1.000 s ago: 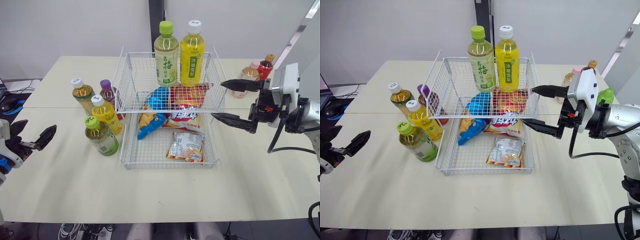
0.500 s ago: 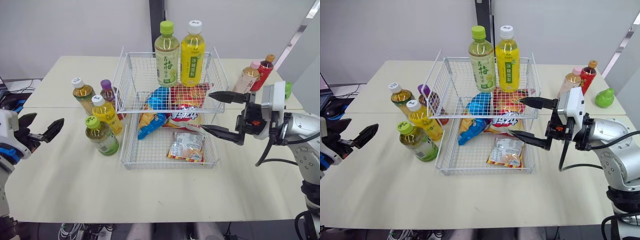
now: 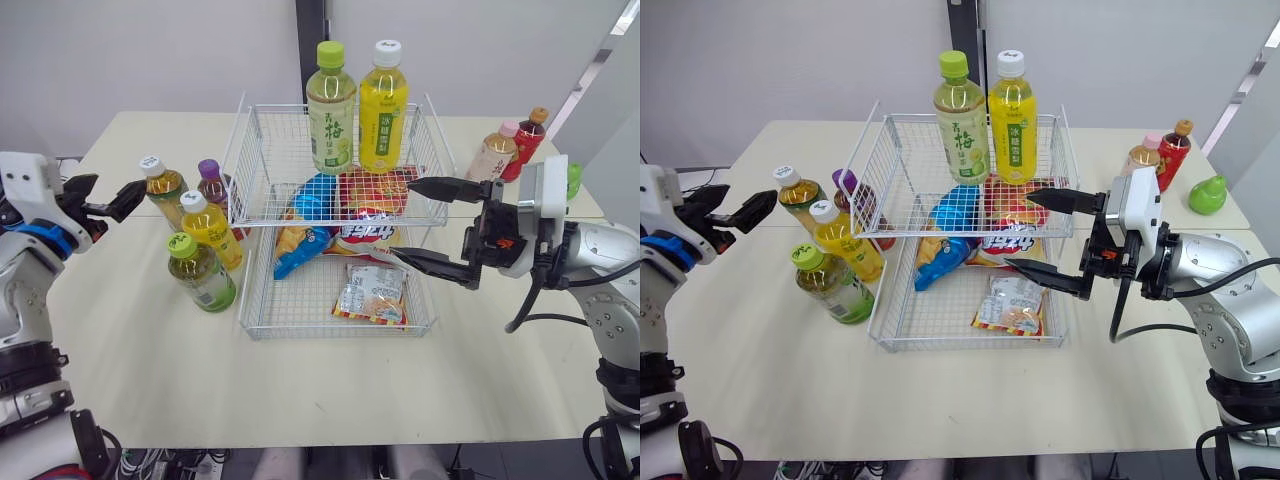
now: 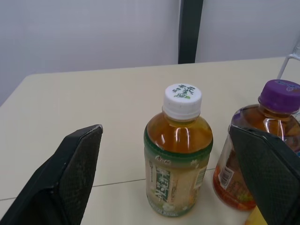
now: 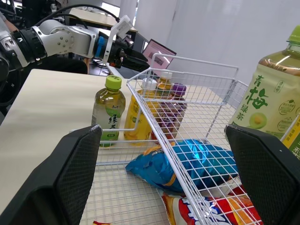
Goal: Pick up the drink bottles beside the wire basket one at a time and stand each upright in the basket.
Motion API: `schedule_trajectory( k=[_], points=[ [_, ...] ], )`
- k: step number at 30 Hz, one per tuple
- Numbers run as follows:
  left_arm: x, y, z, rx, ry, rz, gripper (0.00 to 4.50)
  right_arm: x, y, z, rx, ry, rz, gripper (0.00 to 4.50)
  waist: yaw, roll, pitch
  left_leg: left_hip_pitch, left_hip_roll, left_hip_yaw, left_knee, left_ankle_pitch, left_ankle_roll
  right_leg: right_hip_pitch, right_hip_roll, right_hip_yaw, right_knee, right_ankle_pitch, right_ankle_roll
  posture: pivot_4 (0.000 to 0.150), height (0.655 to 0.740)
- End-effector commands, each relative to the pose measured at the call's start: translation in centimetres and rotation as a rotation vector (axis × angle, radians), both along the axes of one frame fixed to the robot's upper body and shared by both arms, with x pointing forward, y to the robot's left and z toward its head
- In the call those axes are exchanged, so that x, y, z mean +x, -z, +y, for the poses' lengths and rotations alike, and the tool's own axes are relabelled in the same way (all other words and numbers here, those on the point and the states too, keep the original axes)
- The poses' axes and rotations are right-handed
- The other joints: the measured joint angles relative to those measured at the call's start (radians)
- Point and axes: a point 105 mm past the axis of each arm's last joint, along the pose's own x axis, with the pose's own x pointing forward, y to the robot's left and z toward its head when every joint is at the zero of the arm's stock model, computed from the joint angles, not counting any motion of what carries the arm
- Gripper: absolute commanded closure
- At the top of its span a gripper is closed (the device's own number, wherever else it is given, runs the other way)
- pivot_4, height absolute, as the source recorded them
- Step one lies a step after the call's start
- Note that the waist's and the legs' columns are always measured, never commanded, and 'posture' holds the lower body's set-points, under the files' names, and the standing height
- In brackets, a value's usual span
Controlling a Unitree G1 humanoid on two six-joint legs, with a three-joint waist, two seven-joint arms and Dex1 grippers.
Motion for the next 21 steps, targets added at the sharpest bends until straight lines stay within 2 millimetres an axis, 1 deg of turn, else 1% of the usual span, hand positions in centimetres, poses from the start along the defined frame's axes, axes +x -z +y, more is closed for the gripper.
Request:
schedule_trajectory(
  k=[1,8,14,17,18,19,20,21],
  points=[
    [1.3,-2.1,0.0,0.031,-0.014,-0.03,0.02,-0.4,-0.9,0.3,0.016,-0.018,-0.035,0.0,0.0,0.0,0.0,0.0,0.0,0.0,0.0,0.0,0.0,0.0,0.0,0.0,0.0,0.0,0.0,0.15,0.74],
    [3.0,-2.5,-0.2,0.03,-0.013,-0.009,0.02,-0.3,-1.0,0.5,0.018,-0.019,-0.036,0.0,-0.003,0.0,0.0,0.0,0.0,0.0,0.0,0.0,0.0,0.0,0.0,0.0,0.002,0.0,0.0,0.15,0.74],
    [4.2,-2.2,-0.9,0.022,0.015,0.016,0.02,-0.2,-1.0,0.6,0.021,-0.024,-0.036,0.0,-0.002,0.0,0.0,0.0,0.0,0.0,0.0,0.0,0.0,0.0,0.0,0.0,0.002,0.0,0.0,0.15,0.74],
    [4.5,-2.1,-1.1,0.027,0.022,0.026,0.62,-0.2,-1.0,0.6,0.021,-0.025,-0.034,0.0,-0.002,0.0,0.0,0.0,0.0,0.0,0.001,0.0,0.0,0.0,0.0,0.0,0.002,0.0,0.0,0.15,0.74],
    [4.6,-2.0,-1.1,0.025,0.027,0.03,0.95,-0.2,-0.9,0.6,0.02,-0.025,-0.034,0.0,-0.002,0.0,0.0,0.0,0.0,0.0,0.001,0.0,0.0,0.0,0.0,0.0,0.002,0.0,0.0,0.15,0.74],
    [4.7,-1.9,-1.2,0.025,0.029,0.035,1.02,-0.2,-0.9,0.6,0.02,-0.025,-0.034,0.0,-0.002,0.0,0.0,0.0,0.0,0.0,0.001,0.0,0.0,0.0,0.0,0.0,0.002,0.0,0.0,0.15,0.74],
    [4.8,-1.7,-1.2,0.027,0.03,0.039,1.35,-0.3,-0.9,0.6,0.021,-0.024,-0.033,0.0,-0.003,0.0,0.0,0.0,0.0,0.0,0.001,0.0,0.0,0.0,0.0,0.001,0.002,0.0,0.0,0.15,0.74],
    [4.8,-1.6,-1.2,0.028,0.032,0.042,1.48,-0.3,-0.9,0.6,0.021,-0.024,-0.034,0.0,-0.003,0.0,0.0,0.0,0.0,0.0,0.001,0.0,0.0,0.0,0.0,0.0,0.002,0.0,0.0,0.15,0.74]
  ],
)
